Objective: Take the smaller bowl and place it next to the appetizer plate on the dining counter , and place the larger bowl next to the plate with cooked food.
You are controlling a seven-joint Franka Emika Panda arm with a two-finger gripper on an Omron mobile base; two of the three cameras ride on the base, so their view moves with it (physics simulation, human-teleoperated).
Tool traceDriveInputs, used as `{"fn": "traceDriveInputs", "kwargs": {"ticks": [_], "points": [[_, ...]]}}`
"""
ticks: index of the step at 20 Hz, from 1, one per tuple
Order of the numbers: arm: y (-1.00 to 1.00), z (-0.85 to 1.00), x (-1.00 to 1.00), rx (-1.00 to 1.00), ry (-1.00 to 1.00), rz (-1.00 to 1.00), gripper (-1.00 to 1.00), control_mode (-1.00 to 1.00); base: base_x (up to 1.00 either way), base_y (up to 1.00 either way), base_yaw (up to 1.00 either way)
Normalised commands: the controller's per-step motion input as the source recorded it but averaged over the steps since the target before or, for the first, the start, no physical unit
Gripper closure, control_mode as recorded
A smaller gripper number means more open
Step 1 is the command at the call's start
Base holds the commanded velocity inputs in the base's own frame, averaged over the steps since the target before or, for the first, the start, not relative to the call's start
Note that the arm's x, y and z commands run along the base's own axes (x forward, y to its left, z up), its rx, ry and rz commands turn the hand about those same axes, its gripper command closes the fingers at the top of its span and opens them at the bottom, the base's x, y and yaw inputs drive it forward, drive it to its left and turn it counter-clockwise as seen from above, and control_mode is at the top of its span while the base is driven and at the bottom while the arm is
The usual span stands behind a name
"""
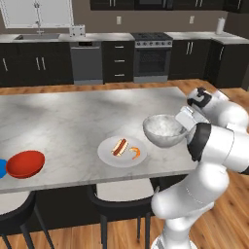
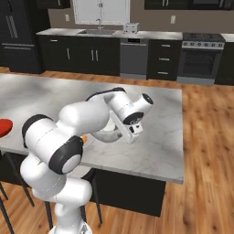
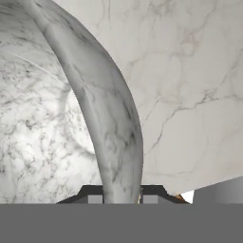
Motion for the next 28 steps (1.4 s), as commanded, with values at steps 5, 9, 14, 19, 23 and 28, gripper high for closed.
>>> {"fn": "traceDriveInputs", "kwargs": {"ticks": [5, 9, 14, 19, 23, 28], "points": [[0.00, -0.48, 0.20, 0.00, 0.00, 0.01, 1.00, -1.00, 0.00, 0.00, 0.00], [0.00, -0.52, 0.18, 0.00, 0.00, 0.00, 1.00, -1.00, 0.00, 0.00, 0.00], [0.00, -0.42, 0.20, 0.00, 0.00, 0.00, 1.00, -1.00, 0.00, 0.00, 0.00], [0.00, -0.24, 0.05, 0.01, 0.00, 0.00, -1.00, -1.00, 0.00, 0.00, 0.00], [0.03, 0.33, -0.23, 0.05, -0.12, 0.00, -1.00, -1.00, 0.00, 0.00, 0.00], [0.01, 0.73, -0.36, 0.09, -0.19, 0.00, -1.00, -1.00, 0.00, 0.00, 0.00]]}}
